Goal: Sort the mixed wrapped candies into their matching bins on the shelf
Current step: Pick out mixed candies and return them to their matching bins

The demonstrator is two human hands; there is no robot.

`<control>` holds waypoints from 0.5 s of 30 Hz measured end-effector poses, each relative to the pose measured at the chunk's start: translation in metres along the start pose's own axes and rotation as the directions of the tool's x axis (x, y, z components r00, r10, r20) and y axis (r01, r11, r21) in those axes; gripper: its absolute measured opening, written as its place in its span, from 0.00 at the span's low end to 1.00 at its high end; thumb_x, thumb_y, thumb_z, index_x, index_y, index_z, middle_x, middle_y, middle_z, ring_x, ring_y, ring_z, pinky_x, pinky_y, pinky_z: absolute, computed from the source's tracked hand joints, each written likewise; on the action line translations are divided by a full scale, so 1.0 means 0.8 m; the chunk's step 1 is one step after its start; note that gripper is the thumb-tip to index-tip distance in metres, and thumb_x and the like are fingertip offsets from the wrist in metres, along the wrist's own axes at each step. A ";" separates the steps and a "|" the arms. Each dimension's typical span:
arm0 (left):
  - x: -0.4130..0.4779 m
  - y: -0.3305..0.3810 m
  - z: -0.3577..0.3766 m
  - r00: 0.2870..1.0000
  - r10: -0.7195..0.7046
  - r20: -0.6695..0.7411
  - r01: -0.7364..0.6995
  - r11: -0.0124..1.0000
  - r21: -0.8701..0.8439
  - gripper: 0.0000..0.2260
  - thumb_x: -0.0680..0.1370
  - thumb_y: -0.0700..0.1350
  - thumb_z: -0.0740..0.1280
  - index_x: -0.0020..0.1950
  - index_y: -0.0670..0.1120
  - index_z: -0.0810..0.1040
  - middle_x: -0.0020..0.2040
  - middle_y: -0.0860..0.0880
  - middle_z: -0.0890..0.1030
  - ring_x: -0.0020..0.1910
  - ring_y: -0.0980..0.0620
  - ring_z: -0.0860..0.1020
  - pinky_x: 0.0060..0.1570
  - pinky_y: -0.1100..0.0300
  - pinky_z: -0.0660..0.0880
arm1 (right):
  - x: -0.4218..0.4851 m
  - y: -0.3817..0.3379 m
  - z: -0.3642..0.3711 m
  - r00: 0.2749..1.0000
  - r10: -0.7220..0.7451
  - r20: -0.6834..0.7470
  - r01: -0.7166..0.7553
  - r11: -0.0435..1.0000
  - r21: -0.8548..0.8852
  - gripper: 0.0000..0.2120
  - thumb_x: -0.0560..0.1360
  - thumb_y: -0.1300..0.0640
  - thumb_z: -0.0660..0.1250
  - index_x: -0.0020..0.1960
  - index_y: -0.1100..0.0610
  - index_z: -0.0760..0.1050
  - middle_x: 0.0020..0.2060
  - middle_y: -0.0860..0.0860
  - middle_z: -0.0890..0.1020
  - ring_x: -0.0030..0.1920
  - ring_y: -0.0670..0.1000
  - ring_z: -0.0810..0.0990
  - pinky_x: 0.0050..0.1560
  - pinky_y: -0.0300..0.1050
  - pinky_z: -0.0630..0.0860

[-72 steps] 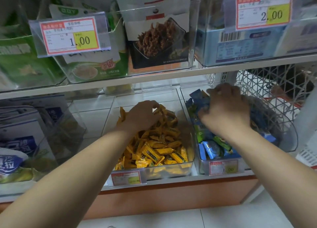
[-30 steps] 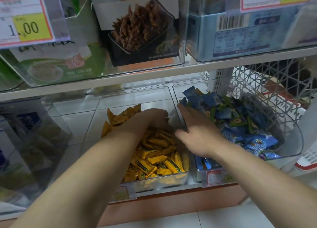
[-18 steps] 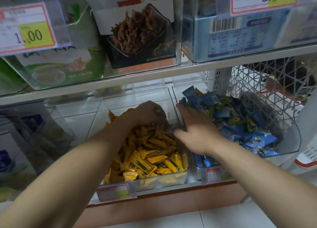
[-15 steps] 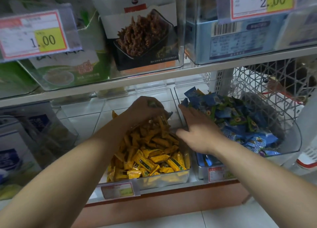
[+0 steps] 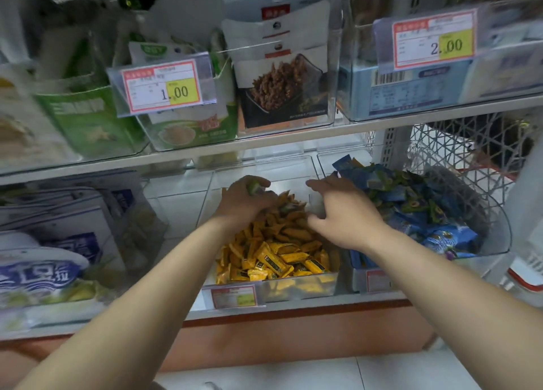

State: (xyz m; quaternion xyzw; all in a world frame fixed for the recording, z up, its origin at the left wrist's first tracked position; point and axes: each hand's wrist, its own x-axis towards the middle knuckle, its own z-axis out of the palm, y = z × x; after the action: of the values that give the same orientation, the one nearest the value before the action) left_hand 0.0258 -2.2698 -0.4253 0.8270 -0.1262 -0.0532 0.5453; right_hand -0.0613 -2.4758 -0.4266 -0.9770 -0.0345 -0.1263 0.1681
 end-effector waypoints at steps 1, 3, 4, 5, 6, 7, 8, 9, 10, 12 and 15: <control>-0.007 -0.002 0.000 0.998 -0.043 0.041 0.045 0.998 -0.032 0.16 0.69 0.47 0.77 0.54 0.51 0.79 0.54 0.45 0.82 0.47 0.50 0.84 0.50 0.52 0.81 | -0.002 -0.002 -0.001 1.000 -0.005 -0.003 0.005 1.000 0.003 0.32 0.75 0.43 0.65 0.76 0.48 0.63 0.71 0.51 0.71 0.71 0.56 0.67 0.66 0.54 0.72; -0.020 -0.005 0.000 0.989 -0.076 0.129 0.090 0.990 -0.104 0.19 0.67 0.45 0.76 0.56 0.50 0.79 0.57 0.43 0.82 0.51 0.47 0.84 0.56 0.48 0.80 | -0.004 -0.006 -0.004 0.999 -0.028 -0.036 0.029 0.999 0.026 0.29 0.75 0.46 0.65 0.76 0.47 0.65 0.71 0.50 0.72 0.71 0.55 0.69 0.66 0.52 0.72; -0.025 -0.006 0.001 0.986 -0.061 0.157 0.081 0.989 -0.126 0.19 0.65 0.46 0.76 0.55 0.50 0.80 0.56 0.43 0.82 0.53 0.46 0.83 0.57 0.48 0.79 | -0.005 -0.007 -0.005 0.998 -0.042 -0.054 0.045 0.998 0.048 0.28 0.76 0.47 0.64 0.75 0.46 0.66 0.70 0.49 0.73 0.70 0.54 0.70 0.65 0.50 0.72; -0.030 -0.005 0.002 0.982 -0.035 0.183 0.064 0.986 -0.156 0.18 0.65 0.46 0.76 0.55 0.50 0.81 0.54 0.44 0.83 0.53 0.45 0.83 0.56 0.49 0.79 | -0.005 -0.010 -0.006 0.997 -0.051 -0.063 0.056 0.995 0.080 0.26 0.77 0.48 0.64 0.74 0.45 0.67 0.70 0.48 0.75 0.69 0.52 0.72 0.64 0.49 0.72; -0.033 -0.003 0.004 0.980 -0.001 0.201 0.043 0.978 -0.205 0.17 0.66 0.46 0.76 0.54 0.51 0.82 0.53 0.46 0.84 0.52 0.46 0.84 0.53 0.51 0.80 | -0.005 -0.012 -0.007 0.997 -0.051 -0.060 0.059 0.989 0.134 0.24 0.77 0.50 0.63 0.73 0.44 0.68 0.68 0.46 0.77 0.68 0.51 0.74 0.62 0.47 0.73; -0.036 0.001 0.008 0.979 0.028 0.204 0.029 0.963 -0.268 0.15 0.68 0.45 0.75 0.54 0.51 0.82 0.52 0.46 0.85 0.51 0.46 0.84 0.50 0.53 0.81 | -0.004 -0.014 -0.008 0.998 -0.043 -0.041 0.051 0.976 0.210 0.23 0.78 0.52 0.63 0.72 0.44 0.70 0.66 0.45 0.78 0.65 0.50 0.76 0.60 0.44 0.73; -0.038 0.004 0.012 0.982 0.043 0.186 0.018 0.949 -0.313 0.14 0.69 0.44 0.76 0.54 0.51 0.82 0.51 0.46 0.85 0.50 0.46 0.84 0.47 0.54 0.81 | -0.003 -0.016 -0.009 0.999 -0.034 -0.010 0.035 0.954 0.299 0.21 0.78 0.55 0.62 0.70 0.45 0.73 0.63 0.45 0.80 0.63 0.49 0.77 0.57 0.41 0.73; -0.038 0.008 0.017 0.988 0.048 0.150 0.005 0.944 -0.330 0.13 0.70 0.43 0.76 0.54 0.51 0.82 0.51 0.45 0.85 0.49 0.47 0.85 0.44 0.55 0.82 | -0.002 -0.018 -0.009 0.999 -0.026 0.021 0.016 0.923 0.384 0.20 0.77 0.59 0.61 0.68 0.47 0.76 0.61 0.46 0.82 0.61 0.49 0.78 0.55 0.39 0.72; -0.039 0.011 0.022 0.994 0.047 0.103 -0.012 0.949 -0.315 0.13 0.71 0.43 0.77 0.53 0.52 0.81 0.51 0.45 0.84 0.47 0.48 0.85 0.42 0.55 0.82 | -0.001 -0.019 -0.011 0.999 -0.014 0.041 -0.007 0.889 0.458 0.19 0.77 0.62 0.61 0.65 0.49 0.79 0.58 0.46 0.83 0.60 0.49 0.79 0.55 0.38 0.73; -0.035 0.013 0.033 0.997 0.072 0.008 -0.069 0.977 -0.203 0.13 0.71 0.44 0.78 0.52 0.53 0.79 0.50 0.48 0.84 0.47 0.50 0.84 0.42 0.55 0.82 | 0.001 -0.017 -0.015 0.998 0.031 0.055 -0.057 0.820 0.569 0.16 0.77 0.62 0.62 0.60 0.53 0.81 0.55 0.48 0.84 0.58 0.48 0.80 0.58 0.42 0.74; -0.028 0.017 0.045 0.992 0.126 0.020 -0.121 0.979 -0.166 0.14 0.71 0.46 0.78 0.53 0.53 0.80 0.49 0.50 0.85 0.47 0.52 0.84 0.42 0.59 0.80 | 0.002 -0.010 -0.022 0.997 0.062 0.047 -0.078 0.726 0.683 0.07 0.79 0.58 0.65 0.52 0.54 0.82 0.46 0.51 0.86 0.49 0.52 0.83 0.51 0.48 0.78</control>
State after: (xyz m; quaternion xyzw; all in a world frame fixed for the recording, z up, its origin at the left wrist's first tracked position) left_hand -0.0061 -2.3011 -0.4283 0.7688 -0.1807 -0.0419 0.6120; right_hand -0.0651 -2.4743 -0.4081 -0.8485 -0.0436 -0.0881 0.5200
